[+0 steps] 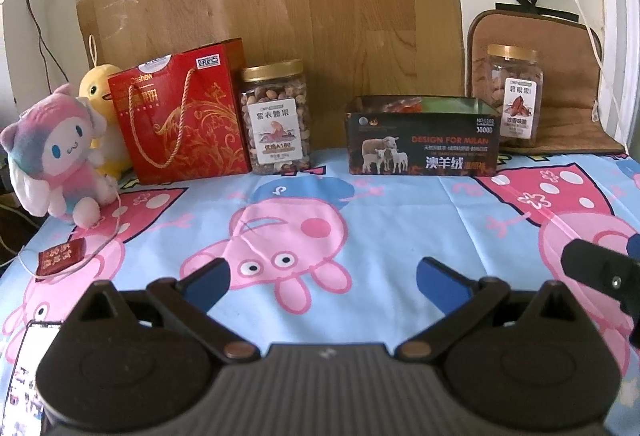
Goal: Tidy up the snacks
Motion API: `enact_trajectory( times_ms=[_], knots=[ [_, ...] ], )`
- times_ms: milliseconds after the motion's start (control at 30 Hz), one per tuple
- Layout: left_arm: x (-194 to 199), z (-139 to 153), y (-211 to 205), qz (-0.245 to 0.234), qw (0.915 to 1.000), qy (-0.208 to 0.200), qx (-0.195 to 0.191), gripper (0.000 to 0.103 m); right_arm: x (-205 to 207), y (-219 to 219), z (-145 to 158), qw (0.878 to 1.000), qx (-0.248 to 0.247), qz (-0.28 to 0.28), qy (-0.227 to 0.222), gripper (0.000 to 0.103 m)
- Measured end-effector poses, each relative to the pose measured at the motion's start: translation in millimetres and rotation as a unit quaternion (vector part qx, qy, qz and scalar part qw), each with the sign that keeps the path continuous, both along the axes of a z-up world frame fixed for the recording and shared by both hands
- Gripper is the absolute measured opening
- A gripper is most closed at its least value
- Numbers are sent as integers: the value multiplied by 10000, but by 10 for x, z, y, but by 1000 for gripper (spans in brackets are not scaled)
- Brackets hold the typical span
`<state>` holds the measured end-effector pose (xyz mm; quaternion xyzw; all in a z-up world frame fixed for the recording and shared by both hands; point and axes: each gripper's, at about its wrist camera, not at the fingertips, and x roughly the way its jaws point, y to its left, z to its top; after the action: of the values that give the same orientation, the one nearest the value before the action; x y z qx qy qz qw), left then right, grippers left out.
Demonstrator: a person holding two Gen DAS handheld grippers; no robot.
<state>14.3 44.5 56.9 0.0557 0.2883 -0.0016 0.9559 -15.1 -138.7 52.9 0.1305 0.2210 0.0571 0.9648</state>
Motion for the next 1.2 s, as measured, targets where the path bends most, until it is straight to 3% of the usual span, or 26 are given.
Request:
enact_trajectory(
  times_ms=[733,1200],
  knots=[
    [-26,15,-25,4,9999,-58,126,103,-21,0,0,9999,137,-52,5,103],
    [-10,5,17,67,9999,60,-108,103,-20,-3,6,9998,198,-43,0,103]
  ],
)
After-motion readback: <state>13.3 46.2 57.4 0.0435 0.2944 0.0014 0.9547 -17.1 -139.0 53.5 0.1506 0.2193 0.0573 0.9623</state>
